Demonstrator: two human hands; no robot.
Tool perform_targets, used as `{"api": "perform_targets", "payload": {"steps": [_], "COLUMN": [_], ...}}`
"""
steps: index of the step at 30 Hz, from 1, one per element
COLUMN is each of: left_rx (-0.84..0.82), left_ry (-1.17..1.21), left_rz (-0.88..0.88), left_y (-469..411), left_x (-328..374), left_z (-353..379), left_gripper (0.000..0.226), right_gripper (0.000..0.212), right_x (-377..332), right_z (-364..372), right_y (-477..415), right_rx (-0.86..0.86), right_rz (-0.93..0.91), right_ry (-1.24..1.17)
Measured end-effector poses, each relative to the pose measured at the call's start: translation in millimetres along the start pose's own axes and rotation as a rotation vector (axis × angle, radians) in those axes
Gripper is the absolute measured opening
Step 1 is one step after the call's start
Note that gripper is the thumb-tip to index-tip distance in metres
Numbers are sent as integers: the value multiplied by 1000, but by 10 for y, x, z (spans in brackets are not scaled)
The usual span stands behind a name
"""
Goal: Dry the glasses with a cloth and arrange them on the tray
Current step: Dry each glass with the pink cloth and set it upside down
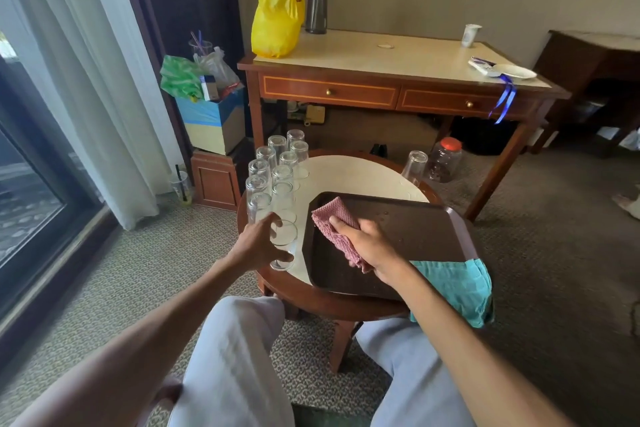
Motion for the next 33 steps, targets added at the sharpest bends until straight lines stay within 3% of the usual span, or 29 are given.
{"api": "perform_targets", "payload": {"steps": [5, 11, 14, 17, 21, 25, 27, 30, 33], "left_rx": [109, 99, 85, 90, 98, 109, 132, 36, -267], "left_ry": [135, 206, 216, 144, 62, 32, 48, 111, 493], "left_rz": [37, 320, 419, 495, 625, 787, 826, 712, 311], "left_y": [-98, -63, 19, 86, 190, 302, 321, 180, 48], "left_x": [153, 844, 1144, 1388, 1692, 2011, 2114, 2046, 1816], "left_z": [-244, -564, -643, -670, -699, -691, -700, -650, -573], "left_gripper": [74, 91, 92, 79, 74, 77, 76, 87, 86], "right_gripper": [30, 30, 30, 48, 55, 24, 23, 19, 17], "right_x": [-83, -321, -383, -377, -401, -441, -500, -569, -591], "right_z": [41, 52, -4, -159, -331, -479, -551, -638, -790], "right_y": [5, -10, 27, 2, 49, 102, 81, 12, -65], "right_rx": [-64, -140, -160, -141, -187, -225, -169, -74, 36], "right_rz": [38, 43, 15, -18, -59, -9, -28, -107, -135], "right_ry": [-56, -144, -70, 23, 277, 264, 220, 193, 183]}}
Point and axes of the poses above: each hand's wrist, its own y-axis away from the middle knuckle, its own z-axis out of the palm, x = y × z, the point moved 10 cm from there along -y, towards the middle knuckle, and after that the axes turned 15 degrees about x, right-handed, at the moved point
